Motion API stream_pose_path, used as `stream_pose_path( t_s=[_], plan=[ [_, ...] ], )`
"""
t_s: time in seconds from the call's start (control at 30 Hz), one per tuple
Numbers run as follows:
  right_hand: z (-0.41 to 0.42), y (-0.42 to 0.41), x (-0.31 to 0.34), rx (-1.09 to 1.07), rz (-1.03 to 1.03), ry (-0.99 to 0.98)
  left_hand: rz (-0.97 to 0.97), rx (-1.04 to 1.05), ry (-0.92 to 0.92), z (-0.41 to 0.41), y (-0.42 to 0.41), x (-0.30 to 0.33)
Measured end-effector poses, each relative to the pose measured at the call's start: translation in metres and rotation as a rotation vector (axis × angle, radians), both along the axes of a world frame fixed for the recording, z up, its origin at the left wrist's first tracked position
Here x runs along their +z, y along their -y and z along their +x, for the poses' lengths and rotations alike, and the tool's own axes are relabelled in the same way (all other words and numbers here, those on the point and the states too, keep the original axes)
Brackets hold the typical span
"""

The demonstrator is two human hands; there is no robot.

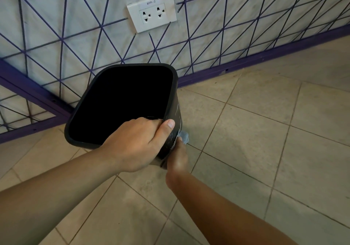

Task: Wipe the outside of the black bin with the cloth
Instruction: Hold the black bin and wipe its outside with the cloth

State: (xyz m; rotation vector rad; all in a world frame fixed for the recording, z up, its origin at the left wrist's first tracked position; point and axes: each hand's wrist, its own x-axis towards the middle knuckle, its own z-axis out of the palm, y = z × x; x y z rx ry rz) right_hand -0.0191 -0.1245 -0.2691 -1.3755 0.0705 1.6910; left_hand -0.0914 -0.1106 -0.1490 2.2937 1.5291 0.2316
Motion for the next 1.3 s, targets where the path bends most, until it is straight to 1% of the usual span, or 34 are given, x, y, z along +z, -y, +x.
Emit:
stream_pose_path(
  t_s=[0.1,0.2,0.37,0.4,0.5,0.57,0.67,0.73,0.87,0.93,1.03,1.17,1.23,1.3],
  plan=[
    [-0.002,0.002,0.005,0.007,0.002,-0.026,-0.001,0.003,0.005,-0.001,-0.001,0.000],
    [-0.008,0.007,0.013,-0.002,0.040,0.008,-0.008,0.007,0.014,-0.002,-0.002,0.000],
    [0.002,0.003,0.020,-0.007,0.007,0.030,0.005,0.013,0.006,-0.002,-0.001,-0.002],
    [-0.001,0.008,0.028,0.004,0.046,0.043,0.007,0.022,0.007,-0.002,-0.001,-0.002],
    [-0.016,0.025,0.053,0.030,0.251,0.134,-0.031,0.032,0.013,-0.003,-0.003,-0.002],
    [-0.016,0.021,0.059,0.005,0.311,0.201,-0.065,0.040,0.030,-0.002,-0.005,-0.001],
    [-0.003,0.005,0.051,-0.048,0.296,0.278,-0.050,0.056,0.009,0.001,-0.005,0.000],
    [-0.003,0.002,0.053,-0.034,0.266,0.257,-0.068,0.059,0.009,0.003,-0.004,0.002],
    [-0.013,0.012,0.061,-0.021,0.325,0.266,-0.136,0.086,0.057,0.001,-0.006,0.001],
    [-0.006,0.005,0.055,-0.033,0.322,0.272,-0.114,0.109,0.062,0.001,-0.009,0.000],
    [0.000,-0.005,0.051,-0.021,0.250,0.223,-0.104,0.118,0.055,0.002,-0.010,-0.002],
    [-0.012,0.012,0.061,-0.012,0.359,0.300,-0.129,0.115,0.057,0.001,-0.009,-0.001],
    [-0.007,0.003,0.052,-0.033,0.345,0.326,-0.104,0.135,0.056,0.002,-0.011,-0.001],
    [-0.001,-0.008,0.048,-0.041,0.311,0.308,-0.093,0.151,0.061,0.002,-0.011,-0.002]
  ],
)
